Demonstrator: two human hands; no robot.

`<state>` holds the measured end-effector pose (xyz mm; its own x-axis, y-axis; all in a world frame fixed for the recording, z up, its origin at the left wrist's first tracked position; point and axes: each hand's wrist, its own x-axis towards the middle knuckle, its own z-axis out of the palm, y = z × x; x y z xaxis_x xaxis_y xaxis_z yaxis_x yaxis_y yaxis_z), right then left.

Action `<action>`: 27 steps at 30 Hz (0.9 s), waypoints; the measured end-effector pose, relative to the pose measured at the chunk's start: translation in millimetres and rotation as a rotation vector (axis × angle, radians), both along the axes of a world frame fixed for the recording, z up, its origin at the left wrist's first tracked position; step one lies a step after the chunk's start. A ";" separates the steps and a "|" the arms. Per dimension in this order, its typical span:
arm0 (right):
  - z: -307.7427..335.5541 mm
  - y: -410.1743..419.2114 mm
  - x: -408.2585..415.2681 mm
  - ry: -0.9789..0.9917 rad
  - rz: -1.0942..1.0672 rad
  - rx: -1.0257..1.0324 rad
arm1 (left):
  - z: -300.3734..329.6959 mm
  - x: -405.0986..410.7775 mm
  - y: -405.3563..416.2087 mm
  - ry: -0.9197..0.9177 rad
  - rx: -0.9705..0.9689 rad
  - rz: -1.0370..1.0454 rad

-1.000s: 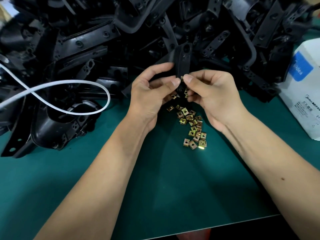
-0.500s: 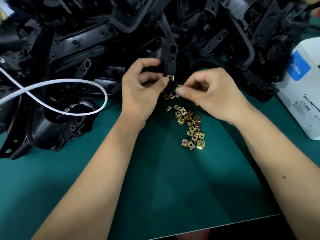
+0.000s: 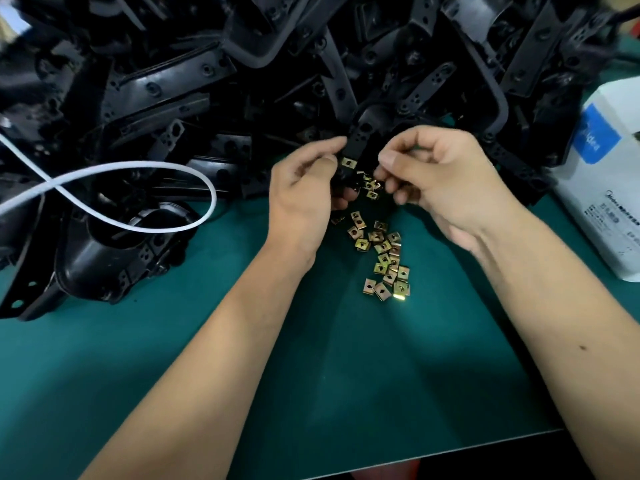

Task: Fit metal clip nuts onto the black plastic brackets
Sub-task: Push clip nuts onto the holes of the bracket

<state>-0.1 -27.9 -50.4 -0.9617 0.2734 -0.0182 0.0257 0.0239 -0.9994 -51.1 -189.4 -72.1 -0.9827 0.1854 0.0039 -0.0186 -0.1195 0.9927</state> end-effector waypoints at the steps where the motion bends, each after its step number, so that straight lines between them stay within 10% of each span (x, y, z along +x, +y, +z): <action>1: -1.8 -1.5 -0.9 -0.017 -0.039 -0.070 | -0.6 1.8 0.9 0.002 -0.019 -0.015; 27: -13.0 -8.6 -5.9 0.062 -0.136 -0.149 | -9.8 -0.9 1.1 0.154 -0.258 0.009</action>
<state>-6.0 -36.5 -63.4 -0.9168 0.3991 -0.0097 -0.0434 -0.1238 -0.9914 -51.9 -188.3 -82.0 -0.9758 0.1909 0.1065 0.1341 0.1380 0.9813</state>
